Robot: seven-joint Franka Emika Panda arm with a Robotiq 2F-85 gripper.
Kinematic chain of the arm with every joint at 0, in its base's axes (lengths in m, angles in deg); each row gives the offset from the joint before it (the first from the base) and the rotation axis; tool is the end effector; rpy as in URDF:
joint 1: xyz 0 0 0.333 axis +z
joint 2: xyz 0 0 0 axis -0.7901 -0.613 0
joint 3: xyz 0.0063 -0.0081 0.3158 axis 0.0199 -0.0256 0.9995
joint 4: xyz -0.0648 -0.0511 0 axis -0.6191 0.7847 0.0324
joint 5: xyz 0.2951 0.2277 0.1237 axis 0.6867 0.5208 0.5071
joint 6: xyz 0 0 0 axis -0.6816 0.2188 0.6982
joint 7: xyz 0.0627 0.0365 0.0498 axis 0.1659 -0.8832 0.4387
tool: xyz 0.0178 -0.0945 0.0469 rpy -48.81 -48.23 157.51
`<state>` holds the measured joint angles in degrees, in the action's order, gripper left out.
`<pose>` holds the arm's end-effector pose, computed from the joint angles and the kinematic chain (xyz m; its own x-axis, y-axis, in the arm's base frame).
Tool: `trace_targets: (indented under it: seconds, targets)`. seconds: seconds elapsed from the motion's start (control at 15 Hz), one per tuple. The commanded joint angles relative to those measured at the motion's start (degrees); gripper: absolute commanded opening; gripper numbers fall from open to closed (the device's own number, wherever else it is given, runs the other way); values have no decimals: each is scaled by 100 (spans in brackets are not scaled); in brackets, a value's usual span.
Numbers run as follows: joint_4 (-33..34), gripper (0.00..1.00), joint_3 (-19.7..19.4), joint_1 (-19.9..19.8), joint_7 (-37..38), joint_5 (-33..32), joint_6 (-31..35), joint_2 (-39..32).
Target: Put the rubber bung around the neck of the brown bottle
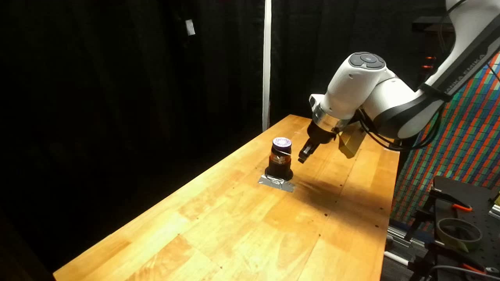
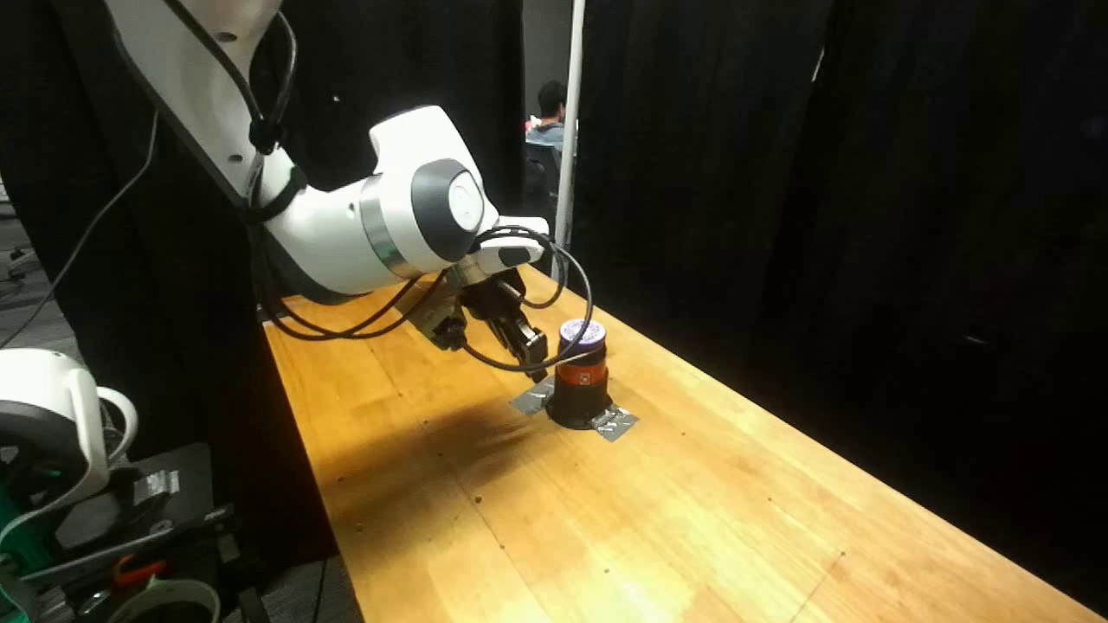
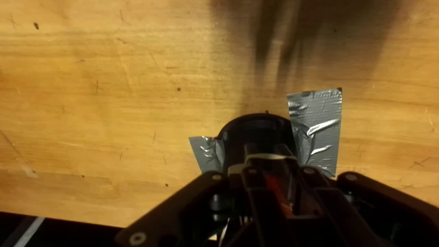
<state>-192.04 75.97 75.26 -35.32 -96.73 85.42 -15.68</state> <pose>0.5235 0.1326 0.2358 0.9149 0.0965 0.3919 0.0331 -0.9856 0.1656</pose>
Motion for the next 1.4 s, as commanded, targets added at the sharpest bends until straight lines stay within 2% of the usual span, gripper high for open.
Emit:
trace_targets:
  seconds: [0.0,0.27,0.47,0.6,0.73,1.13,1.2,1.27,1.33]
  targets:
    - [-178,21,-1272,1003,1503,-1636,829,138]
    - [148,20,-2400,1882,3349,-3511,1280,86]
    - [342,20,-2722,2285,4684,-4678,1204,166]
    - [393,20,-2642,2416,5570,-5402,977,316]
    - [320,20,-2350,2392,6469,-6089,698,531]
    - [-362,20,-1083,2048,9273,-8163,-708,1214]
    - [-423,45,-1126,2048,9752,-8539,-617,1104]
    - [-502,46,-1217,2055,9938,-8677,-497,1030]
    - [-577,51,-1374,1990,9545,-8485,-78,1150]
